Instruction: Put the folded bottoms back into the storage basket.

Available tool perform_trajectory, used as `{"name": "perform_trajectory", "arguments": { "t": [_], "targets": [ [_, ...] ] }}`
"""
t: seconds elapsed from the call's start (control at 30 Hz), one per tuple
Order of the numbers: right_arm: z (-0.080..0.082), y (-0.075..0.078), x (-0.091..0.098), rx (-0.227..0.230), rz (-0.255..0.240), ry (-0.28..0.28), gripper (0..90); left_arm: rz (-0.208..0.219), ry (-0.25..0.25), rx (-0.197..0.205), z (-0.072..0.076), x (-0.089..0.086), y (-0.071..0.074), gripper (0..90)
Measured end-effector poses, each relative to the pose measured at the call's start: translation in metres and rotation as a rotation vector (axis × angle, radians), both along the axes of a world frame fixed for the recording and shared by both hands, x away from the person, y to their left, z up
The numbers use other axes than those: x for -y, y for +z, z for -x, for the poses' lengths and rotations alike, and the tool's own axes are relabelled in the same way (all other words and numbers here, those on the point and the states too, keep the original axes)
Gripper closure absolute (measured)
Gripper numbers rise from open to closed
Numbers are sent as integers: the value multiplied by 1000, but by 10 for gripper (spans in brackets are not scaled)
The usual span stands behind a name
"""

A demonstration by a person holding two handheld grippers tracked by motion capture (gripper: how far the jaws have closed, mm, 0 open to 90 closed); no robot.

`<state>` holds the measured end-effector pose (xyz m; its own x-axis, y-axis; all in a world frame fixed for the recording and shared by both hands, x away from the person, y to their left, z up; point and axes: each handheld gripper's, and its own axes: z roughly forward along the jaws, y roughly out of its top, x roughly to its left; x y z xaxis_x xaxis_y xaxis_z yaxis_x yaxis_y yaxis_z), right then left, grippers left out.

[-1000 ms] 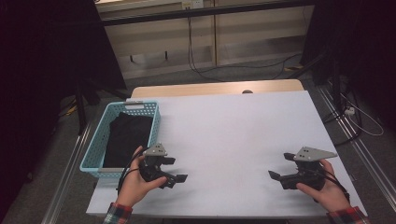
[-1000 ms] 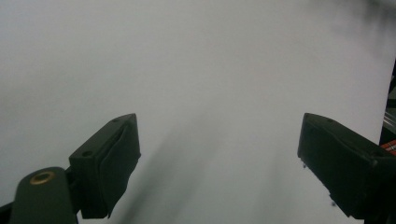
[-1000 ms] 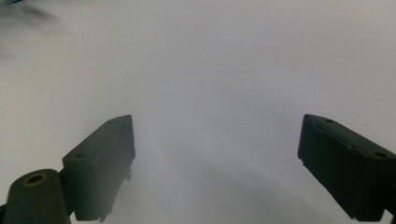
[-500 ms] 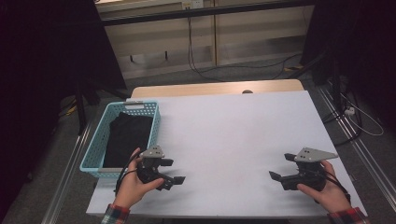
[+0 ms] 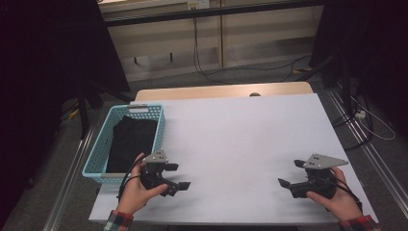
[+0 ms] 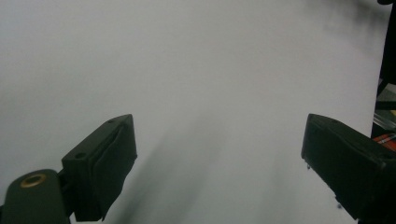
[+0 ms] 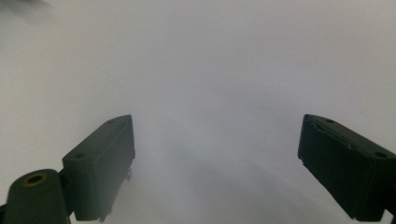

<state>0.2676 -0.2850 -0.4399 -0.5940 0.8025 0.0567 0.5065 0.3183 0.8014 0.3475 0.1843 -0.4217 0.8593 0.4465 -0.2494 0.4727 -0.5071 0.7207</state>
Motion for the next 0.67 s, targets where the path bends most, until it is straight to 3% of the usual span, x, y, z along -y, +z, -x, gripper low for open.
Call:
{"name": "perform_trajectory", "arguments": {
  "t": [0.67],
  "targets": [
    [-3,-4,0,-5,13,4,107,12,4,10,-1,1,1,89]
  ]
}}
